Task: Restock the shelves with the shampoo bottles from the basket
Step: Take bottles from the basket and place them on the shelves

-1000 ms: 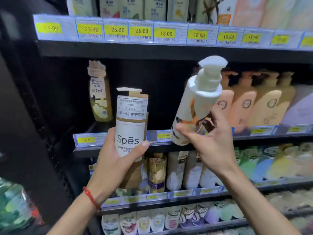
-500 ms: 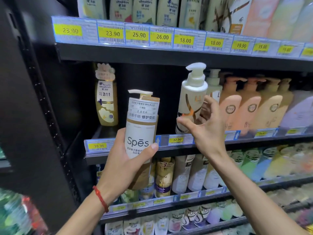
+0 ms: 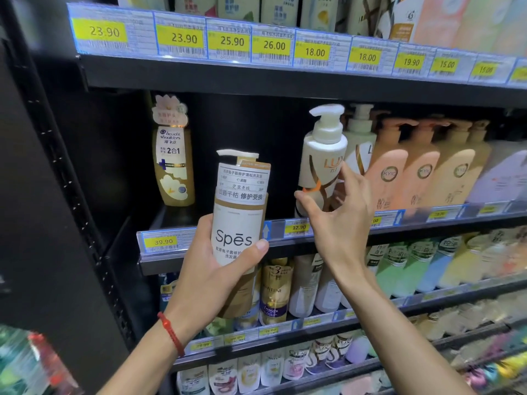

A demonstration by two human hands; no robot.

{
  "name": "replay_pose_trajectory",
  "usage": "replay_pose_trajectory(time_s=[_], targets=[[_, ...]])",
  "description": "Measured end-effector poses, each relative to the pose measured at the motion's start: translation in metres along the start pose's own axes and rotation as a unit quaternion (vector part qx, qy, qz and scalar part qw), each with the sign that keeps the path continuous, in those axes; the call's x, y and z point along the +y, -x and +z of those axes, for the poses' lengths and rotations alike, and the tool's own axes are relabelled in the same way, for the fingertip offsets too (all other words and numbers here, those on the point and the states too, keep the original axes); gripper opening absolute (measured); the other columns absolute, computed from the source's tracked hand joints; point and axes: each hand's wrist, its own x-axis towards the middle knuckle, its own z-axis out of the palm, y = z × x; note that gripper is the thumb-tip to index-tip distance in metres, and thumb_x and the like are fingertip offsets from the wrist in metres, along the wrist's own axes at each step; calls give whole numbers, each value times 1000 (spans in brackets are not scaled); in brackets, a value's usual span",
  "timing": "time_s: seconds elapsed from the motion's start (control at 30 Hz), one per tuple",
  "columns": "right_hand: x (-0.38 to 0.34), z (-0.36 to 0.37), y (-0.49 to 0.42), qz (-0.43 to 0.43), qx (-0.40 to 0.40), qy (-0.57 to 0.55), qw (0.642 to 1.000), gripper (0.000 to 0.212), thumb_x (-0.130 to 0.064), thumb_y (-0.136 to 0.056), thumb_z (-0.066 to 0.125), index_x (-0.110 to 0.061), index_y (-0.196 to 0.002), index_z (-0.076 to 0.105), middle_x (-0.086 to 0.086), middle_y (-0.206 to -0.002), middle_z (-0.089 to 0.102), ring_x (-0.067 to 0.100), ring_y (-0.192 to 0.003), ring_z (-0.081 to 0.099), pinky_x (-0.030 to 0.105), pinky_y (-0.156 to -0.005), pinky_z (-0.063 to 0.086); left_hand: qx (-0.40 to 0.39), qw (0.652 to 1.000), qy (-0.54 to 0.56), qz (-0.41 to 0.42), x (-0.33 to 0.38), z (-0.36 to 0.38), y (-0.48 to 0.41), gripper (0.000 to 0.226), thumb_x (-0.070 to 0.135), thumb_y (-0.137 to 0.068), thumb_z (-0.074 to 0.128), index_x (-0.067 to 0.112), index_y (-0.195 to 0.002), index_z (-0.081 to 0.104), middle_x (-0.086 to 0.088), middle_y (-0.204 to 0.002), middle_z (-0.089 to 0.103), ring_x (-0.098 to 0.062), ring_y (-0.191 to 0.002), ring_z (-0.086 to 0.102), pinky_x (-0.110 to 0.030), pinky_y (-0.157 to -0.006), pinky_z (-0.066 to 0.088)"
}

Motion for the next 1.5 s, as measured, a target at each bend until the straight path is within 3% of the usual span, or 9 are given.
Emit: replay_pose_trajectory(time_s=[0.07, 0.33, 0.93, 1.33, 1.5], targets=[[0, -1, 0, 11, 10, -3, 1000, 81, -36, -81, 90, -17, -149, 49, -6, -127, 52, -2, -115, 49, 10, -102, 41, -1, 1000, 2, -5, -1, 0, 1, 59, 65, -67, 77, 43, -116, 52, 25, -108, 67, 2, -97, 67, -10, -74, 52], [-3, 6, -2, 9, 15, 60, 998, 77, -40, -86, 84, -14, -148, 48, 0, -130, 50, 17, -118, 57, 40, -101, 53, 6, 1000, 17, -3, -2, 2, 1, 62, 62, -66, 77, 41, -119, 52, 26, -110, 67, 2, -98, 67, -10, -75, 52], [-4, 10, 1, 0, 8, 80, 997, 69, -34, -89, 81, -9, -144, 48, 6, -132, 51, 25, -122, 54, 48, -102, 49, 2, 999, 47, -11, -5, 1, 1, 65, 61, -65, 78, 37, -120, 53, 22, -109, 68, 0, -98, 68, -12, -74, 54], [5, -2, -1, -49, -23, 70, 996, 56, -19, -94, 76, -6, -143, 50, 8, -129, 50, 19, -117, 53, 39, -101, 50, 26, 999, 23, -17, -5, 8, 3, 67, 63, -64, 78, 37, -120, 53, 19, -108, 68, -4, -98, 69, -17, -77, 56], [10, -4, 1, -58, -33, 64, 996, 56, -17, -95, 74, -7, -144, 49, 7, -130, 49, 14, -117, 51, 26, -100, 46, 41, 999, 15, -19, -5, 12, 5, 68, 63, -65, 79, 34, -122, 53, 19, -108, 68, -4, -98, 69, -18, -75, 57]])
